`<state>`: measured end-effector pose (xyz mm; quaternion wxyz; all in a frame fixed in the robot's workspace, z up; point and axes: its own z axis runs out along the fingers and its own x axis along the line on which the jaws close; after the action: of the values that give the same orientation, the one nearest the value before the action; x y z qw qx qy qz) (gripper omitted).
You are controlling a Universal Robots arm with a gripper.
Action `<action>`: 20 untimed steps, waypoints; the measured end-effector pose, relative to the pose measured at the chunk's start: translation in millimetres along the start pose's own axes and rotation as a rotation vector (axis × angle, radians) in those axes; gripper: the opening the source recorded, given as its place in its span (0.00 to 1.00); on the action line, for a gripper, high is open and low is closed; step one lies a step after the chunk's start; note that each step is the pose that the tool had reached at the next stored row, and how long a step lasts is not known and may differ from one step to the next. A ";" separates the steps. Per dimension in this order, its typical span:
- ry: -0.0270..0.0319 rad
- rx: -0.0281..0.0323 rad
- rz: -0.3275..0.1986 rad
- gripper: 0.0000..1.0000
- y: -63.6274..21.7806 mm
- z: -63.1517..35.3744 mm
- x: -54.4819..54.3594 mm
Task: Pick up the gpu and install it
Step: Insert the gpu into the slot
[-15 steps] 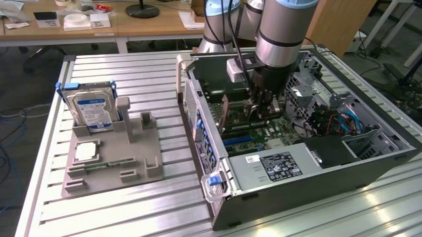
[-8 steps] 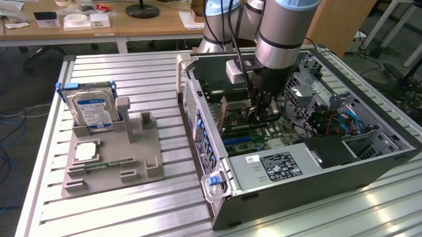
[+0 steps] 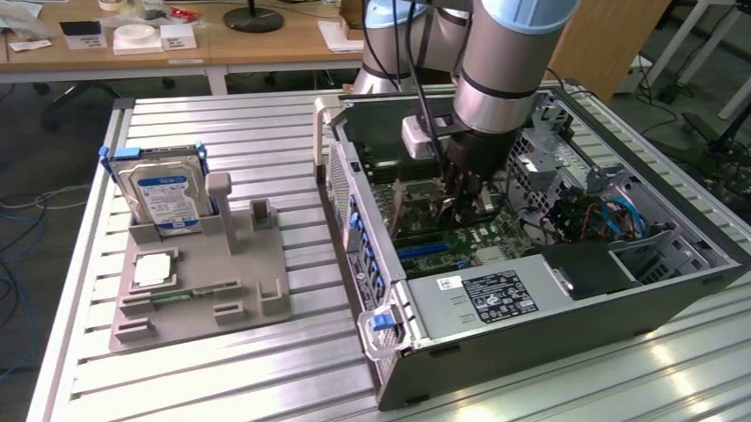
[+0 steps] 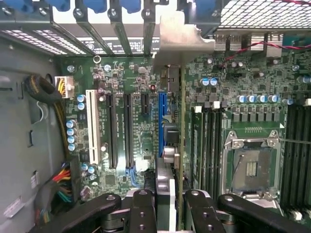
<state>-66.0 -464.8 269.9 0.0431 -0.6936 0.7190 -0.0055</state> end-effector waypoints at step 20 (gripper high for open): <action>-0.0150 -0.0006 0.001 0.28 14.1 17.9 4.9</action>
<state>-79.0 -468.3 250.9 0.0483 -0.6934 0.7189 0.0000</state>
